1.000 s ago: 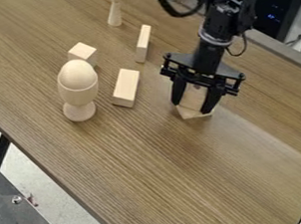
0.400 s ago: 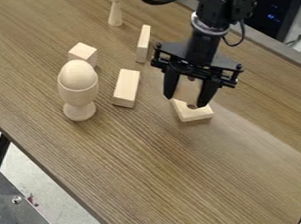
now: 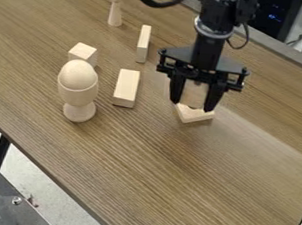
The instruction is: The robot arm did not complete the action
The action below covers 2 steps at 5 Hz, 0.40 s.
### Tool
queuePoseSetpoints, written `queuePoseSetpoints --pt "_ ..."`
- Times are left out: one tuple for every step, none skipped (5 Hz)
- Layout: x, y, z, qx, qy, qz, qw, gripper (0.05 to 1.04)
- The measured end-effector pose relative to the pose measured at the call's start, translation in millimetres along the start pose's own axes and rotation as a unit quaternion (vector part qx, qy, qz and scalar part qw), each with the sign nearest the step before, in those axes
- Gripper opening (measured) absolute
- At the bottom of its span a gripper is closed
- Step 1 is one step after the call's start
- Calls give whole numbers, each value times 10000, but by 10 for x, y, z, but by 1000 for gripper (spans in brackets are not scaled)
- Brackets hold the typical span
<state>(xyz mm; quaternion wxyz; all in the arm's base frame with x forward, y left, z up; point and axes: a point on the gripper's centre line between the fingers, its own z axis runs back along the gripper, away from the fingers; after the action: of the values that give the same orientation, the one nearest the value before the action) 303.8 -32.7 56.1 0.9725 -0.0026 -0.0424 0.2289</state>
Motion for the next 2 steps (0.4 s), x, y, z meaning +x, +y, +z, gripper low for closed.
queuePoseSetpoints --pt "55 -44 -101 -99 138 -57 9998 611" --pt "77 -79 -191 -103 256 -104 9996 611"
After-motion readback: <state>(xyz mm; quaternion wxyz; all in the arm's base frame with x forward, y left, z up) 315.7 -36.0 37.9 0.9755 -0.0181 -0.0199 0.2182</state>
